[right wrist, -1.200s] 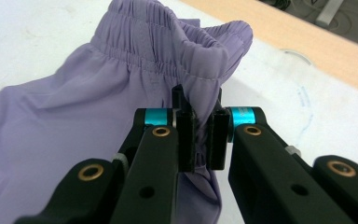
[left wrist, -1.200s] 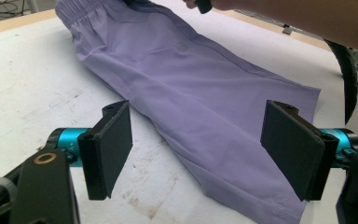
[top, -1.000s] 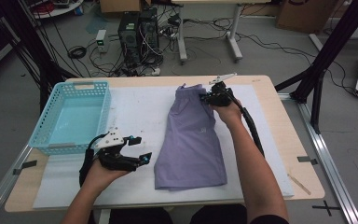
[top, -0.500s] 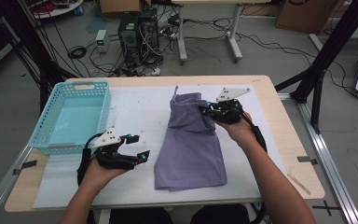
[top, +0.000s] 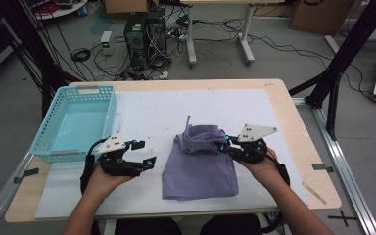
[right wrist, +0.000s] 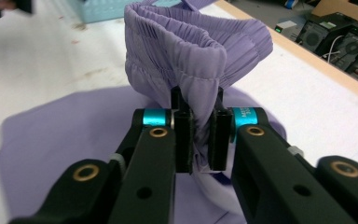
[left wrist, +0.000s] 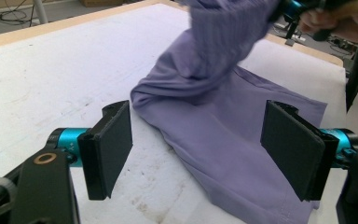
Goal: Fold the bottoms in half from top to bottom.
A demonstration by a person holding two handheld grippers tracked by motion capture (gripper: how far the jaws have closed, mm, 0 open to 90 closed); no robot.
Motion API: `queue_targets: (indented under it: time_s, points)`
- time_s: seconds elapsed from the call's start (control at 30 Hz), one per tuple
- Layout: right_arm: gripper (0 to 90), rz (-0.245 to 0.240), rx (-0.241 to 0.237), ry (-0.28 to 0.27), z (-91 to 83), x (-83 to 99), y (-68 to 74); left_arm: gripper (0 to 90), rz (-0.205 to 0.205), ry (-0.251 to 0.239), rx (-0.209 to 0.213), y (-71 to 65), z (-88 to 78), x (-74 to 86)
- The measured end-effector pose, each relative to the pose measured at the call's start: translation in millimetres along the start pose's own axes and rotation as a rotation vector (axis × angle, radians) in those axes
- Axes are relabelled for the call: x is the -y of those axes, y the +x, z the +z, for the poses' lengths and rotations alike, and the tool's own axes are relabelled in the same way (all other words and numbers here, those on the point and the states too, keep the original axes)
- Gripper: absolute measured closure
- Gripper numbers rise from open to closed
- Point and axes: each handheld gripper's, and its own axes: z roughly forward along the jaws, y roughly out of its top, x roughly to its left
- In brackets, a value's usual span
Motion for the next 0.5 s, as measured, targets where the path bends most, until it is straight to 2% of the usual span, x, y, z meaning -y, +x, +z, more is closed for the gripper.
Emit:
queue_targets:
  time_s: [0.07,0.1,0.17,0.23,0.33,0.43,0.5]
  points:
    - [63.7,-0.003,-0.008,0.003,-6.7,9.5,7.5,24.9,0.002,0.004,-0.004,0.6,0.0,0.2]
    - [63.4,0.02,-0.024,0.005,-11.3,13.7,9.9,24.8,0.002,0.004,-0.003,0.7,0.0,0.3]
    - [57.6,0.024,-0.024,0.001,-22.7,19.5,13.0,24.8,0.001,0.004,-0.002,1.3,0.2,0.4]
    - [56.3,0.043,-0.015,-0.012,-35.0,20.6,11.6,24.9,0.0,0.005,-0.006,2.2,0.4,0.2]
    - [55.0,0.061,0.028,-0.024,-46.6,16.7,2.0,24.9,-0.001,0.004,-0.009,2.9,1.3,-0.1]
    - [53.4,0.095,0.054,-0.03,-43.0,11.0,-10.1,24.8,0.001,0.006,-0.004,2.6,2.3,-0.3]
    - [53.2,0.105,0.046,-0.024,-32.3,6.0,-13.5,24.9,0.001,0.008,-0.004,2.9,2.5,0.1]
